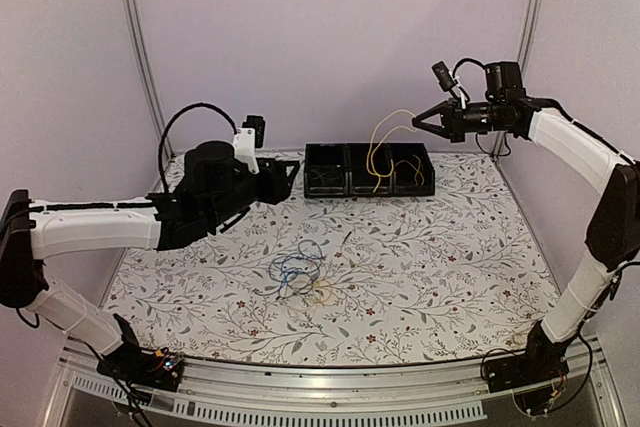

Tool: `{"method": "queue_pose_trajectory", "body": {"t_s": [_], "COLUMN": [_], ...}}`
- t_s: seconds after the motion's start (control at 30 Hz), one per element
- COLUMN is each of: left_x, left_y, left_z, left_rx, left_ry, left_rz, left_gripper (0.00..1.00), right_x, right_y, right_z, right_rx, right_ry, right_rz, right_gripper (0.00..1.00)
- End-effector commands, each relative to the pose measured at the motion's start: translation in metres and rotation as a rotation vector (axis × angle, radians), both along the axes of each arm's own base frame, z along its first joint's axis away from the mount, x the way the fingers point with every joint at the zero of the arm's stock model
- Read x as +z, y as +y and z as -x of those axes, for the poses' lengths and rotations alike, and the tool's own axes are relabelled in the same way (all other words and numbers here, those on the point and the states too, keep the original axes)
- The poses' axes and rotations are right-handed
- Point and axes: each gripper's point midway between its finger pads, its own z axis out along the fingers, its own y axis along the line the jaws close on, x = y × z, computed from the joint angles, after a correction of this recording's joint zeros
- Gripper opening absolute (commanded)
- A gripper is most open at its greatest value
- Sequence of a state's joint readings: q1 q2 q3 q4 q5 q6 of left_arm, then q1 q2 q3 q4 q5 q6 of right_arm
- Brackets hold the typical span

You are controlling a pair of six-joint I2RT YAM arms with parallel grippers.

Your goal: Untangle the cables

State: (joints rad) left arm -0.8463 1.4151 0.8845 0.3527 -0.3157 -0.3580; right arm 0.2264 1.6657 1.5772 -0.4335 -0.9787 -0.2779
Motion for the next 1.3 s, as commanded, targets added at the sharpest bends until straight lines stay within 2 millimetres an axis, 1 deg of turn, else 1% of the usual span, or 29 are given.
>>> {"method": "queue_pose_trajectory", "body": {"t_s": [0.0,0.03,0.07,0.1,0.13,0.17,0.2,0.23,0.27,0.3,0.33,0.37,0.43,0.47,0.5,0.53,0.63,0.73,0.83,0.9,0.93,0.97,1.0,1.07,1.13,1.27], "left_x": [0.032,0.04,0.045,0.049,0.051,0.052,0.051,0.048,0.045,0.039,0.035,0.03,0.025,0.023,0.023,0.022,0.02,0.024,0.027,0.025,0.024,0.023,0.023,0.021,0.022,0.02], "left_y": [0.0,-0.001,-0.002,-0.002,-0.001,0.0,0.001,0.002,0.004,0.006,0.009,0.01,0.017,0.02,0.024,0.029,0.045,0.054,0.059,0.059,0.06,0.06,0.06,0.06,0.061,0.063], "left_z": [0.006,0.006,0.005,0.003,0.001,-0.003,-0.007,-0.011,-0.015,-0.019,-0.023,-0.026,-0.03,-0.032,-0.034,-0.036,-0.04,-0.041,-0.043,-0.043,-0.044,-0.044,-0.045,-0.045,-0.046,-0.047], "left_rx": [-0.065,-0.078,-0.085,-0.087,-0.081,-0.074,-0.068,-0.065,-0.061,-0.058,-0.055,-0.066,-0.078,-0.086,-0.089,-0.088,-0.062,-0.048,-0.041,-0.056,-0.059,-0.061,-0.063,-0.065,-0.066,-0.063], "left_ry": [-0.017,-0.034,-0.05,-0.065,-0.079,-0.089,-0.1,-0.107,-0.109,-0.104,-0.096,-0.081,-0.053,-0.041,-0.036,-0.033,-0.028,-0.039,-0.037,-0.025,-0.021,-0.019,-0.017,-0.012,-0.011,-0.009], "left_rz": [-0.086,-0.099,-0.111,-0.126,-0.141,-0.15,-0.161,-0.17,-0.176,-0.18,-0.173,-0.156,-0.108,-0.084,-0.063,-0.049,-0.029,-0.014,0.003,0.016,0.019,0.021,0.022,0.024,0.026,0.023], "left_gripper": [0.6,0.6,0.6,0.6,0.61,0.61,0.61,0.61,0.61,0.61,0.61,0.61,0.6,0.6,0.6,0.6,0.59,0.59,0.59,0.59,0.59,0.59,0.59,0.59,0.58,0.58], "right_x": [-0.027,-0.036,-0.039,-0.045,-0.046,-0.055,-0.061,-0.063,-0.073,-0.076,-0.084,-0.089,-0.113,-0.119,-0.134,-0.14,-0.17,-0.196,-0.206,-0.208,-0.208,-0.198,-0.194,-0.167,-0.145,-0.103], "right_y": [-0.027,-0.031,-0.036,-0.041,-0.045,-0.048,-0.052,-0.055,-0.058,-0.06,-0.063,-0.065,-0.069,-0.071,-0.071,-0.073,-0.077,-0.08,-0.086,-0.09,-0.088,-0.085,-0.082,-0.076,-0.072,-0.07], "right_z": [-0.049,-0.059,-0.068,-0.077,-0.085,-0.095,-0.105,-0.114,-0.125,-0.134,-0.143,-0.152,-0.17,-0.177,-0.184,-0.191,-0.205,-0.211,-0.214,-0.214,-0.211,-0.206,-0.201,-0.19,-0.183,-0.177], "right_rx": [-0.101,-0.118,-0.138,-0.155,-0.173,-0.194,-0.218,-0.239,-0.259,-0.28,-0.298,-0.319,-0.357,-0.371,-0.38,-0.395,-0.425,-0.449,-0.487,-0.509,-0.501,-0.481,-0.462,-0.425,-0.4,-0.399], "right_ry": [0.006,0.025,0.032,0.043,0.041,0.051,0.056,0.052,0.067,0.069,0.079,0.08,0.111,0.113,0.131,0.136,0.177,0.215,0.226,0.231,0.238,0.228,0.227,0.202,0.179,0.125], "right_rz": [0.032,0.035,0.034,0.036,0.038,0.047,0.055,0.06,0.069,0.074,0.084,0.093,0.117,0.127,0.138,0.147,0.177,0.207,0.232,0.246,0.241,0.225,0.211,0.166,0.131,0.084], "right_gripper": [0.0,0.0,0.0,0.0,0.0,0.0,0.0,0.0,0.0,0.0,0.0,0.0,0.0,0.0,0.0,0.0,0.0,0.0,0.0,0.0,0.0,0.0,0.0,0.0,0.0,0.0]}}
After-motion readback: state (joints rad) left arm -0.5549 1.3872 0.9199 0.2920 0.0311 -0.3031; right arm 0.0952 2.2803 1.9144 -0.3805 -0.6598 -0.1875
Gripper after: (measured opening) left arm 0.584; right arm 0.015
